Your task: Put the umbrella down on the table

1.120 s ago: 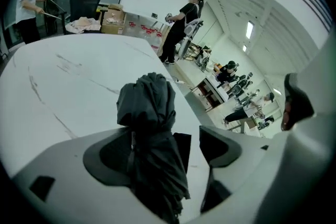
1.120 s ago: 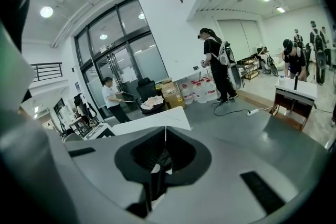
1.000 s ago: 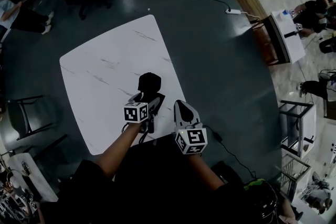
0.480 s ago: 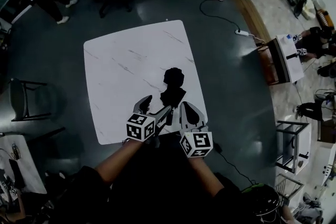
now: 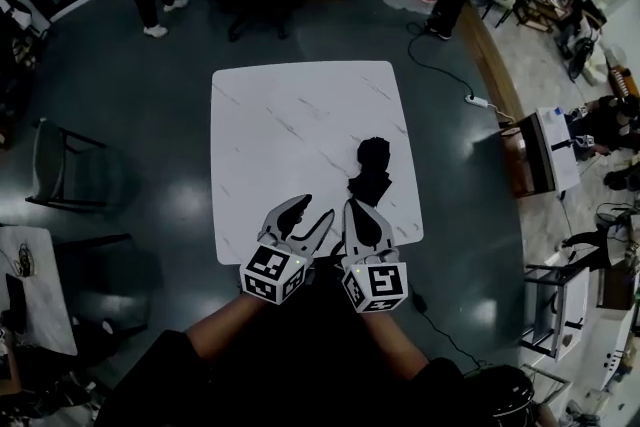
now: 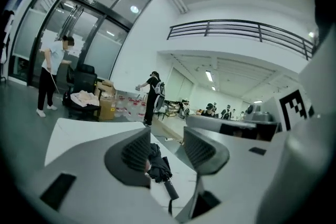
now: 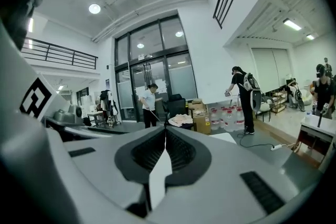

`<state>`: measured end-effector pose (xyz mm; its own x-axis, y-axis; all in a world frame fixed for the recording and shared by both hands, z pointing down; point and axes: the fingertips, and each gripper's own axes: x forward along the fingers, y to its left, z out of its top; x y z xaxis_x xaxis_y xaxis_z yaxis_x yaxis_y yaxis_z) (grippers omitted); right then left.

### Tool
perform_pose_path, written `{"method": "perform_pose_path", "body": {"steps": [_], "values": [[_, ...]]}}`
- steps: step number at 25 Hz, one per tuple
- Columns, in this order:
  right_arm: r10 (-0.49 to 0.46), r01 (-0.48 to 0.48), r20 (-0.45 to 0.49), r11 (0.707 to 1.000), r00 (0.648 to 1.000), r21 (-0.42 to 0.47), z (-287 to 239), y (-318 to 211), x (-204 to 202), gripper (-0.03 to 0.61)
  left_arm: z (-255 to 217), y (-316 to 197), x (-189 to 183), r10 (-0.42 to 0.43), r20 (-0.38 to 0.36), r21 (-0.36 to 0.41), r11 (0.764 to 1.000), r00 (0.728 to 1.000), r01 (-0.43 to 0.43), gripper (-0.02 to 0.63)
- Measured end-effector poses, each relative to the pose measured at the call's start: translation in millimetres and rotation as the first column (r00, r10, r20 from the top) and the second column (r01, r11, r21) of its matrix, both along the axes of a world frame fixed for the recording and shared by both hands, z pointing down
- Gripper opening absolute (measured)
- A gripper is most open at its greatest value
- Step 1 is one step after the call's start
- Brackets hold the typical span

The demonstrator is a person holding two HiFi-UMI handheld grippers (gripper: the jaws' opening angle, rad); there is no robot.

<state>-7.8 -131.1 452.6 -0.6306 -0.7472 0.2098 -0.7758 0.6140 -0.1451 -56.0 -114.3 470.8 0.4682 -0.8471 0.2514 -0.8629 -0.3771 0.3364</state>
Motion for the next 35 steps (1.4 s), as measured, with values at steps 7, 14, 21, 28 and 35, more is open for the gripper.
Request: {"method": "perform_pose_path", "body": {"steps": [7, 14, 21, 28, 35], "values": [[-0.042, 0.043, -0.017, 0.998, 0.999, 0.053, -16.6, 47.3, -46.6, 0.017, -30.1, 50.5, -39.5, -0.081, 0.038, 0.145, 0.987, 0.996, 0.075, 0.017], [-0.082, 0.093, -0.102, 0.990, 0.991, 0.104, -14.3, 76.9, -77.7, 0.017, -37.1, 75.7, -63.4, -0.127, 0.047, 0.199, 0.973, 0.991, 0.116, 0.017], [-0.102, 0.113, -0.101, 0.988, 0.990, 0.102, -11.8, 95.2, -93.4, 0.015, -38.7, 89.0, -78.3, -0.157, 0.048, 0.205, 0.968, 0.986, 0.144, 0.017], [-0.111, 0.124, -0.107, 0.984, 0.988, 0.129, -14.3, 97.9, -99.6, 0.015, -35.5, 87.6, -83.8, -0.160, 0.056, 0.202, 0.968, 0.986, 0.145, 0.017], [-0.092, 0.105, -0.095, 0.984, 0.991, 0.141, -20.5, 91.5, -97.7, 0.015, -39.3, 81.4, -84.8, -0.155, 0.061, 0.214, 0.967, 0.986, 0.138, 0.017]]}}
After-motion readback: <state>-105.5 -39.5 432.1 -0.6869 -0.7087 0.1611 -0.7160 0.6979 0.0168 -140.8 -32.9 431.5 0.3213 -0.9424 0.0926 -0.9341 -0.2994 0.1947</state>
